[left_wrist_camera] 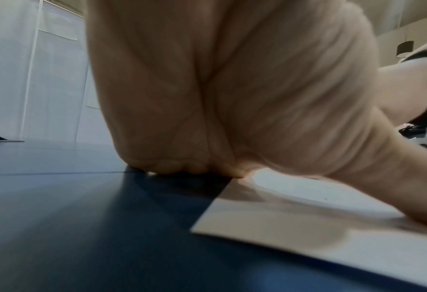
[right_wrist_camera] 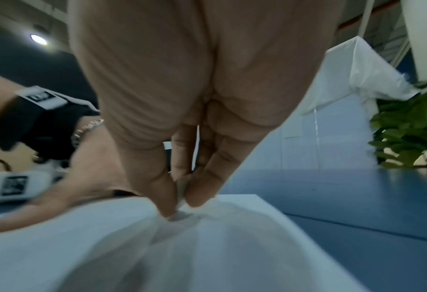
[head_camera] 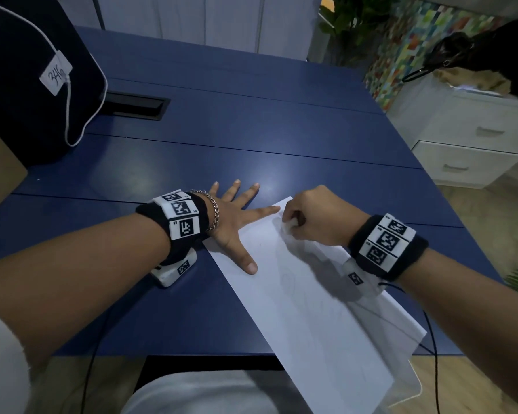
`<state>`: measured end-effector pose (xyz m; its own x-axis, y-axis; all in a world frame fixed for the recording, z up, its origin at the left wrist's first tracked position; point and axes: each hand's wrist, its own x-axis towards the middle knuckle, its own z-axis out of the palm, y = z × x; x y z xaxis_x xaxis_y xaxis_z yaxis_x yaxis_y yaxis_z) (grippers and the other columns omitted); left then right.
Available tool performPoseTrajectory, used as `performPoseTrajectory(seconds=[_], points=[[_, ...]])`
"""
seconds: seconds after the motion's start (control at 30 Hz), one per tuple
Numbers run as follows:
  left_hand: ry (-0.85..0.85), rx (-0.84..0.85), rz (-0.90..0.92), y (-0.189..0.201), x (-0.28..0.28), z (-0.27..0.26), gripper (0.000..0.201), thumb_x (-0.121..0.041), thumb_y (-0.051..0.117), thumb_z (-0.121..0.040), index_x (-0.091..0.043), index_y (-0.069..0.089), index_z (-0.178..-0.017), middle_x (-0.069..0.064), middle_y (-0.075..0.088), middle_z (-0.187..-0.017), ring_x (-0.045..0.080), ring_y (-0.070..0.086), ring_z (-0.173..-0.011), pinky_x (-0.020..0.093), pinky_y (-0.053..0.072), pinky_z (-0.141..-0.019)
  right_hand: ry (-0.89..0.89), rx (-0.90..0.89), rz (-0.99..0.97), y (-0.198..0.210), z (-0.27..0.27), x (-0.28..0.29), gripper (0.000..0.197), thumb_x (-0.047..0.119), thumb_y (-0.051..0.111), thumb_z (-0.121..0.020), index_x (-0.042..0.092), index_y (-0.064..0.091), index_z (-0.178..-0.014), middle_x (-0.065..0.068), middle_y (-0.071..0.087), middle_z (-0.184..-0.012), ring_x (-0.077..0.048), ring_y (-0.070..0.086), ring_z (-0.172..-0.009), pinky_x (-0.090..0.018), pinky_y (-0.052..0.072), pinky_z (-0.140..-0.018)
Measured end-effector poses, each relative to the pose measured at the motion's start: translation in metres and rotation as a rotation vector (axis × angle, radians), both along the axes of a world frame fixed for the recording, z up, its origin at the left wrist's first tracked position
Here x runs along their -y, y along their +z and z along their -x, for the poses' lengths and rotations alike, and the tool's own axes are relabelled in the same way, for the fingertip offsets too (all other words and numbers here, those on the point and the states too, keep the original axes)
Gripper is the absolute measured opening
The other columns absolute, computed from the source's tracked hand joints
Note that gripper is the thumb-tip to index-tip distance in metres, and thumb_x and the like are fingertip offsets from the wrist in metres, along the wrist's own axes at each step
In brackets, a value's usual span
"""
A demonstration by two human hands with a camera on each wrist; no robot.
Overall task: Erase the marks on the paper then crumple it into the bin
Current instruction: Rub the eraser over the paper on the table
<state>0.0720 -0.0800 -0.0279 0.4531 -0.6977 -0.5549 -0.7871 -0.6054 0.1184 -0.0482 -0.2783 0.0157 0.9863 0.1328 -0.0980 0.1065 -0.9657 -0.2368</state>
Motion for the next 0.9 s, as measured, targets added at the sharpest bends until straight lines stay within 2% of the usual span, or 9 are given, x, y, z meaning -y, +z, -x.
performPoseTrajectory(seconds=[0.03,0.13,0.17,0.23,0.37,0.5,0.67,0.83,0.9], points=[[0.000,0.002,-0.002,0.000,0.000,0.000,0.147,-0.104,0.070,-0.037,-0.077,-0.031,-0.140,-0.008,-0.051,-0.161,0.034,-0.049,-0.146,0.075,-0.027,-0.113,-0.001,0.007,0.005,0.000,0.003,-0.001,0.014,0.016,0.068,-0.083,0.022,0.078,-0.091,0.009,0.071,-0.080,-0.011,0.062,-0.069,-0.032,0.056,-0.070],[-0.002,0.017,-0.019,-0.001,0.000,0.000,0.146,-0.104,0.069,-0.037,-0.076,-0.031,-0.141,-0.008,-0.051,-0.161,0.035,-0.047,-0.148,0.075,-0.026,-0.114,0.120,-0.127,0.009,0.001,0.018,-0.011,0.012,0.023,0.074,-0.084,0.028,0.078,-0.094,0.010,0.072,-0.084,-0.004,0.061,-0.071,-0.013,0.047,-0.064],[-0.002,0.018,-0.022,0.000,0.001,0.000,0.146,-0.104,0.068,-0.037,-0.076,-0.031,-0.141,-0.008,-0.051,-0.161,0.035,-0.047,-0.148,0.075,-0.026,-0.114,0.146,-0.158,0.019,0.002,0.020,-0.012,0.011,0.025,0.074,-0.084,0.029,0.078,-0.093,0.010,0.072,-0.085,-0.003,0.061,-0.072,-0.012,0.045,-0.062],[-0.002,0.015,-0.024,0.000,0.001,-0.001,0.146,-0.104,0.068,-0.037,-0.076,-0.031,-0.140,-0.008,-0.052,-0.160,0.035,-0.048,-0.147,0.075,-0.026,-0.114,0.108,-0.130,0.038,0.002,0.013,-0.005,0.011,0.024,0.073,-0.084,0.029,0.078,-0.093,0.010,0.072,-0.084,-0.005,0.060,-0.071,-0.012,0.043,-0.062],[-0.002,0.020,-0.021,-0.002,0.001,-0.001,0.147,-0.105,0.068,-0.036,-0.077,-0.031,-0.140,-0.009,-0.053,-0.160,0.035,-0.048,-0.147,0.075,-0.027,-0.113,0.034,-0.026,0.036,0.000,0.008,0.002,0.013,0.017,0.068,-0.083,0.022,0.077,-0.091,0.006,0.071,-0.083,-0.012,0.058,-0.070,-0.030,0.051,-0.068],[-0.001,0.025,-0.020,-0.002,0.001,-0.001,0.146,-0.104,0.070,-0.038,-0.077,-0.031,-0.140,-0.009,-0.053,-0.160,0.034,-0.047,-0.148,0.074,-0.026,-0.114,0.159,-0.137,0.013,0.001,0.027,-0.013,0.009,0.023,0.070,-0.083,0.025,0.076,-0.089,0.007,0.069,-0.086,-0.011,0.060,-0.071,-0.027,0.051,-0.066],[-0.004,0.020,-0.022,-0.001,0.001,0.000,0.146,-0.104,0.070,-0.038,-0.077,-0.032,-0.139,-0.010,-0.053,-0.159,0.033,-0.048,-0.147,0.075,-0.025,-0.114,0.030,-0.035,0.014,-0.002,0.009,0.000,0.011,0.020,0.070,-0.084,0.024,0.078,-0.091,0.007,0.072,-0.081,-0.011,0.061,-0.072,-0.036,0.056,-0.073],[-0.004,0.025,-0.026,-0.001,0.001,0.000,0.146,-0.103,0.071,-0.040,-0.075,-0.030,-0.141,-0.008,-0.052,-0.160,0.035,-0.047,-0.148,0.075,-0.025,-0.114,0.187,-0.143,-0.002,0.000,0.029,-0.028,0.007,0.021,0.065,-0.084,0.024,0.065,-0.077,0.008,0.063,-0.077,-0.009,0.056,-0.067,-0.025,0.049,-0.063],[-0.004,0.020,-0.022,0.000,0.000,0.000,0.146,-0.103,0.071,-0.040,-0.075,-0.030,-0.142,-0.008,-0.052,-0.160,0.034,-0.048,-0.148,0.075,-0.025,-0.114,0.178,-0.160,0.010,0.001,0.021,-0.021,0.010,0.019,0.066,-0.082,0.026,0.064,-0.075,0.010,0.063,-0.073,-0.007,0.054,-0.065,-0.022,0.046,-0.061]])
